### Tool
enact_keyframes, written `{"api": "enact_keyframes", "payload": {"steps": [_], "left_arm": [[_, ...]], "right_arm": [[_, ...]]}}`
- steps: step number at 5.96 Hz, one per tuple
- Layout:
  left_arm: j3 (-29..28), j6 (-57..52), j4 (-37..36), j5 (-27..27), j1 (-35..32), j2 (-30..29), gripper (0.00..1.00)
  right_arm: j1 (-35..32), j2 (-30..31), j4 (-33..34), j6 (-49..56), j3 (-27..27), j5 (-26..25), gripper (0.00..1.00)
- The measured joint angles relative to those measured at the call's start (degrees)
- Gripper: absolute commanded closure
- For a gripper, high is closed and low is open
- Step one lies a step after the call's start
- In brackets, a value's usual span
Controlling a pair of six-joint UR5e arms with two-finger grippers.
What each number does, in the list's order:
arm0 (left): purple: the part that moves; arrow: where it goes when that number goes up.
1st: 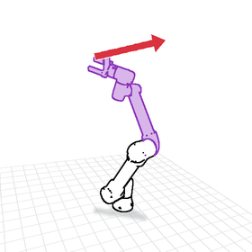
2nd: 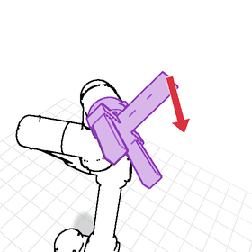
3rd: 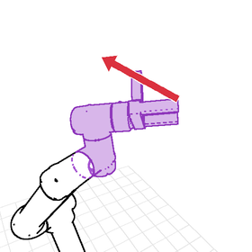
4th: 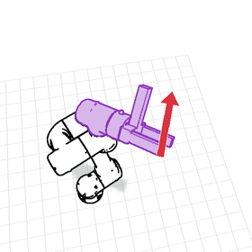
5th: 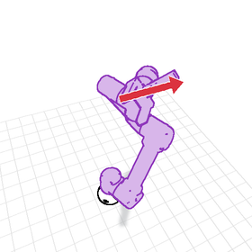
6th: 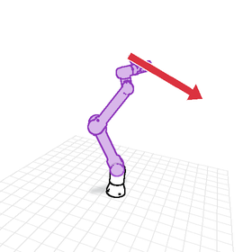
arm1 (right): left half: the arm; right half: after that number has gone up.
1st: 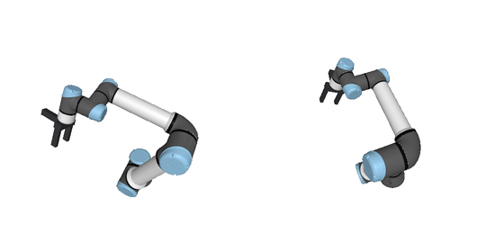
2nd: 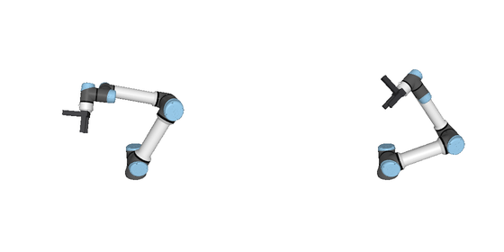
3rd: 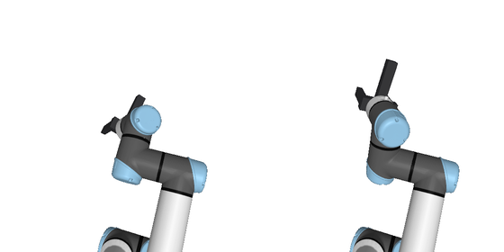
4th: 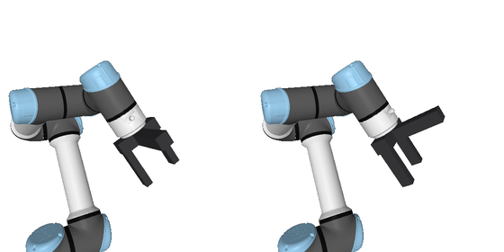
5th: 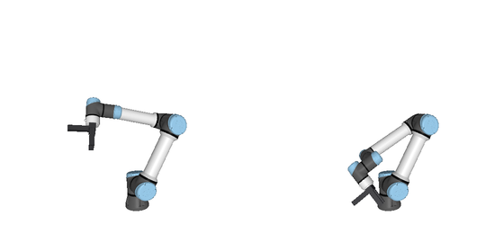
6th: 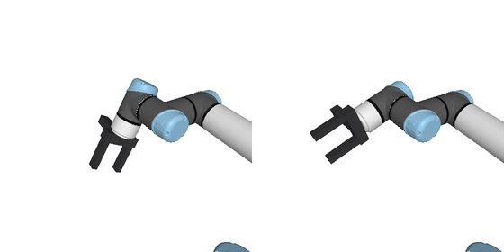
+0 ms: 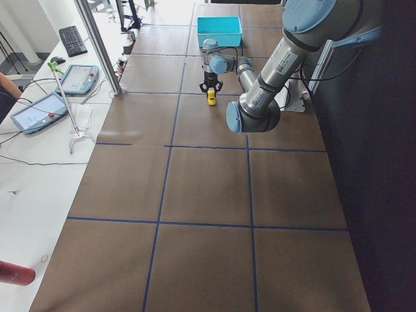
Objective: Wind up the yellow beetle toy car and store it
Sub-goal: 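Slide the held car along the table toward the blue bin with the left gripper, then pull the held car back toward its starting spot with the left gripper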
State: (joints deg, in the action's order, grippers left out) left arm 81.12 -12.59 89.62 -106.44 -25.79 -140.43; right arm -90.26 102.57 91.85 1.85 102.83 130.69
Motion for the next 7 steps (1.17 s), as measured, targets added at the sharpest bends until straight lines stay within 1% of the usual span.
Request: {"api": "enact_keyframes", "payload": {"steps": [2, 4, 7], "left_arm": [[0.0, -0.9, 8.0, -0.1, 0.0, 0.0, 1.0], [-0.5, -1.3, 13.9, -0.5, 0.5, -0.3, 1.0], [-2.6, -8.3, 15.8, -1.0, 1.3, -1.2, 1.0]], "right_arm": [[0.0, 0.0, 0.0, 0.0, 0.0, 0.0, 0.0], [0.0, 0.0, -0.1, 0.0, -0.1, 0.0, 0.0], [0.0, 0.0, 0.0, 0.0, -0.2, 0.0, 0.0]]}}
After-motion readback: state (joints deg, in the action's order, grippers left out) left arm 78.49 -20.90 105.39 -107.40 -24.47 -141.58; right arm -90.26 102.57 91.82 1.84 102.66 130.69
